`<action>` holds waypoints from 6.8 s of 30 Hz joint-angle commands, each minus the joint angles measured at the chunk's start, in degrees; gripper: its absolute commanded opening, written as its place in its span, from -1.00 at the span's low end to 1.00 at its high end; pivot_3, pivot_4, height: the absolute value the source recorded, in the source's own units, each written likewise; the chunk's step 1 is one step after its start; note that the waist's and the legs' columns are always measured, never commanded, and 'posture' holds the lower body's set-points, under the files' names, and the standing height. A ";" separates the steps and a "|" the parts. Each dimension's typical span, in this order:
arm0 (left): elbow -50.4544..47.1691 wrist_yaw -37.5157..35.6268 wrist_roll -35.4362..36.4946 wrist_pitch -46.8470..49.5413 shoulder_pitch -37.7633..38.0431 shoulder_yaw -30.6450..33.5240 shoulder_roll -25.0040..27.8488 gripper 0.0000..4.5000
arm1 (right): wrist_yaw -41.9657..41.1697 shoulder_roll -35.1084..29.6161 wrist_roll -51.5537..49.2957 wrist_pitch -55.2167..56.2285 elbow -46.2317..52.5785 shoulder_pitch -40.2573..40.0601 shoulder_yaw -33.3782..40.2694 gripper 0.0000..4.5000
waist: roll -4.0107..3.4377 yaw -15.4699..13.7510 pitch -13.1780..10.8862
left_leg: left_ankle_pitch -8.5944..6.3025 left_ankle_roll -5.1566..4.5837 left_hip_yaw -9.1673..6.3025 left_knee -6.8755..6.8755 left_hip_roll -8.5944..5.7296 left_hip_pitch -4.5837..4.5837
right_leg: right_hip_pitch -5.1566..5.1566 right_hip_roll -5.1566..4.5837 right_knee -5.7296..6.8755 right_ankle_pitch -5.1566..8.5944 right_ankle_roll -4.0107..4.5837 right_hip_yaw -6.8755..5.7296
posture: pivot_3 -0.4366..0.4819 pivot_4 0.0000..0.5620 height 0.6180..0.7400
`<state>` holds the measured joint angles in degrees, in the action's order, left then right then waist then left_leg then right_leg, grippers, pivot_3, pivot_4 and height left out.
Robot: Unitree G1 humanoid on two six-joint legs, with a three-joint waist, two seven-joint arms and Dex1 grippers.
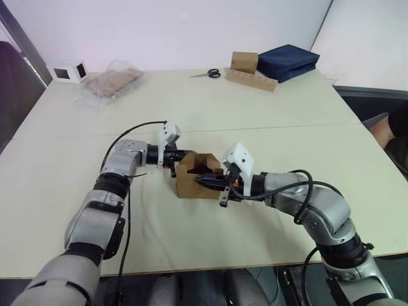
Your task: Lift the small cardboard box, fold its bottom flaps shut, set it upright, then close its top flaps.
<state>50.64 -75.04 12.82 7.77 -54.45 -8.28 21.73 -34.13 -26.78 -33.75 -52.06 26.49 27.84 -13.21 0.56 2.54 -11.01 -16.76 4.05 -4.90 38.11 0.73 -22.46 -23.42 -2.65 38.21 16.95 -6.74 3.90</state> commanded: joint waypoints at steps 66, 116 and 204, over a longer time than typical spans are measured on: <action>-55.60 9.84 15.50 26.33 29.70 4.57 12.64 -0.99 | -6.93 -0.06 5.62 5.65 -13.47 18.34 6.77 -1.00 | -0.03 -0.01 0.01 | 0.00 0.00 -0.03 -0.02 0.05 0.09 | 0.07 0.01 0.03 0.00 0.01 0.00 | -0.05 -0.47 1.00; -34.91 9.83 9.72 17.29 13.28 0.06 4.74 -0.99 | -10.40 -0.08 12.20 2.77 -5.11 3.70 -3.69 -1.00 | -0.03 0.03 0.02 | 0.00 0.01 -0.01 -0.04 0.02 0.07 | 0.06 0.00 -0.05 0.00 0.01 0.01 | -0.05 -0.47 1.00; -40.99 5.96 10.28 16.57 15.08 1.33 6.05 -0.99 | -10.36 -0.83 14.39 4.31 -7.25 5.91 -4.62 -1.00 | -0.03 -0.03 0.02 | 0.01 0.01 -0.03 -0.03 0.02 0.06 | 0.06 -0.01 -0.03 0.00 0.01 0.00 | -0.05 -0.47 1.00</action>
<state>11.19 -68.59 23.05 25.42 -38.86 -7.34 27.50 -43.99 -27.14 -18.66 -47.09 16.83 33.56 -18.22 0.53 2.51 -10.98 -16.75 4.07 -4.93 38.09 0.74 -22.40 -23.35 -2.66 38.19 16.95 -6.74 3.90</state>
